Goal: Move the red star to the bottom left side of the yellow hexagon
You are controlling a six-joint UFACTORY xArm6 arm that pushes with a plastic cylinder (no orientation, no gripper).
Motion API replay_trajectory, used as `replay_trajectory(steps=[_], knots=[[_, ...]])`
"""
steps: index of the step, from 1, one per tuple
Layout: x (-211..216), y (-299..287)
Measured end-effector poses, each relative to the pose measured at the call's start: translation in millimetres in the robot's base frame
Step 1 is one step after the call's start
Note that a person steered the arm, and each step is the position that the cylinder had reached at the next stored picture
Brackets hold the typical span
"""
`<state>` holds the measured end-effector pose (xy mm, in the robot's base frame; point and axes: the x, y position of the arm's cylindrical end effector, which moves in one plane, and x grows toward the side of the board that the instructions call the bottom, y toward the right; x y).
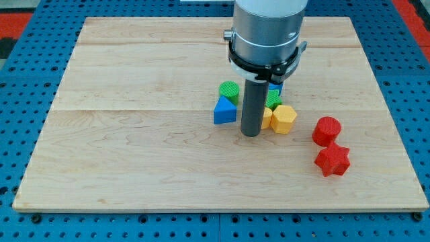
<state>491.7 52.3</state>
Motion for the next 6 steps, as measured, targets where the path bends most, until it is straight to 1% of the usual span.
replay_trajectory(steps=[1,2,3,5,6], knots=[[12,27],[4,35],[2,15],[-2,4],[38,28]])
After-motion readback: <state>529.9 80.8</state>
